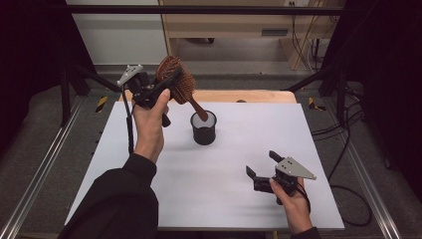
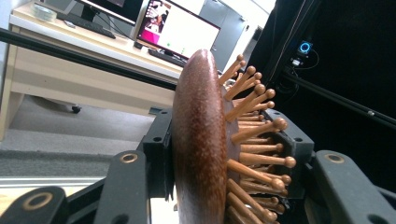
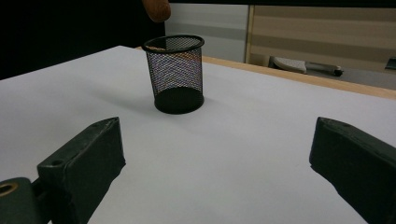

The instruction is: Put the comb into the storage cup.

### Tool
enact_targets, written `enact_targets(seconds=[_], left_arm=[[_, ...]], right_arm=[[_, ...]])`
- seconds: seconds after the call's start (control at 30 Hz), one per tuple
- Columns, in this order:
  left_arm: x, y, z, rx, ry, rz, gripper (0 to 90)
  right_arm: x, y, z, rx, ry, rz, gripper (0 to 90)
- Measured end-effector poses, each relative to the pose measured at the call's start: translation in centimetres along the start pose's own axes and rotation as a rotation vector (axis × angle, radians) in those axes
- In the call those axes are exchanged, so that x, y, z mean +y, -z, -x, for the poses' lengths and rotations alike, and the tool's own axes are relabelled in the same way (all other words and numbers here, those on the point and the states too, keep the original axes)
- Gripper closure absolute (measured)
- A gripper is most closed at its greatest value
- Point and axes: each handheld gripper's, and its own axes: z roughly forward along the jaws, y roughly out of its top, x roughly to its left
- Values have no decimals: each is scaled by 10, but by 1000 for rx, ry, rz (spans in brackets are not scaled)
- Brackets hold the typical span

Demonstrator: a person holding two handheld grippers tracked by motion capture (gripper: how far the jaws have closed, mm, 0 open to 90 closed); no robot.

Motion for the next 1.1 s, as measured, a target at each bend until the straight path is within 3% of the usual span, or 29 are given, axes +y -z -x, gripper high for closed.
enact_targets(seconds=[0.43,0.77,1.1], left_arm=[[-3,-12,-1,24,-35,-5,501],[-8,-19,-6,45,-40,-10,501],[-15,-27,-5,56,-77,-32,501]], right_arm=[[0,0,0,-1,0,1,36],[0,0,0,2,2,0,36],[0,0,0,2,-1,1,37]])
